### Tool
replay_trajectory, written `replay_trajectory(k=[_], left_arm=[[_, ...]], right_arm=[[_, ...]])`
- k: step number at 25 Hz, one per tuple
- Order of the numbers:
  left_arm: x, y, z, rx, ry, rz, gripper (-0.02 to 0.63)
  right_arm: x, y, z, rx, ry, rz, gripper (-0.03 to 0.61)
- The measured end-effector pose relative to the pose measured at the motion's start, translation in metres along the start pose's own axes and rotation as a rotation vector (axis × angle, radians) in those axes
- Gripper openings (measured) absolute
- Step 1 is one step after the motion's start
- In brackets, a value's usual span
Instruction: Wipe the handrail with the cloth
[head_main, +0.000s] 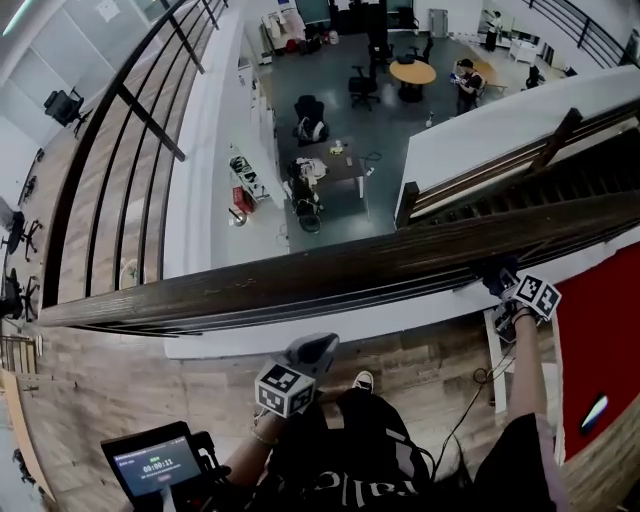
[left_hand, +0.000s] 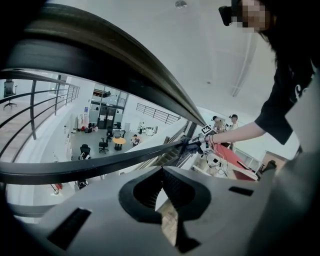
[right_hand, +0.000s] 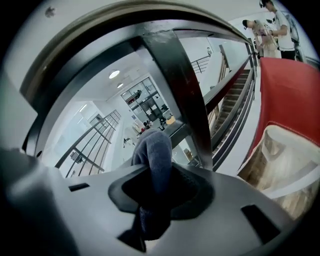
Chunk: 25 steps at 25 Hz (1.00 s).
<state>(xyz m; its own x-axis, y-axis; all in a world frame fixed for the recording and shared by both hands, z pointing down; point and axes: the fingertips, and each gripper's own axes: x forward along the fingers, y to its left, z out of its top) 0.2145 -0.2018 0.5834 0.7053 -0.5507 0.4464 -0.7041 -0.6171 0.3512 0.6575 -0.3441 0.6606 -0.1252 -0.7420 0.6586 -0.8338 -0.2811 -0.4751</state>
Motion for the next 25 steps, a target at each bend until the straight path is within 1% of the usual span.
replay_trajectory(k=[3, 5, 9, 12, 14, 19, 23, 25], left_arm=[[-0.007, 0.014, -0.008, -0.012, -0.009, 0.030, 0.003], [-0.011, 0.020, -0.011, -0.022, -0.020, 0.046, 0.003], [-0.017, 0.027, -0.021, -0.032, -0.029, 0.061, 0.003], [-0.015, 0.029, -0.024, -0.041, -0.047, 0.062, 0.003], [-0.031, 0.035, -0.029, -0.043, -0.049, 0.060, 0.003], [-0.121, 0.070, -0.037, -0.048, -0.065, 0.040, 0.003], [-0.171, 0.099, -0.057, -0.086, -0.077, 0.020, 0.003], [-0.200, 0.113, -0.068, -0.090, -0.074, 0.012, 0.003]], right_arm=[[0.005, -0.012, 0.005, -0.018, -0.002, -0.026, 0.098], [0.006, -0.011, 0.005, -0.023, -0.009, -0.024, 0.098], [0.003, 0.011, -0.011, -0.037, -0.021, 0.039, 0.098], [-0.002, 0.031, -0.033, -0.056, -0.011, 0.094, 0.098], [-0.012, 0.059, -0.064, -0.056, 0.001, 0.128, 0.098], [-0.049, 0.172, -0.175, -0.068, 0.070, 0.195, 0.098], [-0.044, 0.248, -0.260, -0.076, 0.138, 0.248, 0.098], [-0.041, 0.290, -0.303, -0.095, 0.179, 0.276, 0.098]])
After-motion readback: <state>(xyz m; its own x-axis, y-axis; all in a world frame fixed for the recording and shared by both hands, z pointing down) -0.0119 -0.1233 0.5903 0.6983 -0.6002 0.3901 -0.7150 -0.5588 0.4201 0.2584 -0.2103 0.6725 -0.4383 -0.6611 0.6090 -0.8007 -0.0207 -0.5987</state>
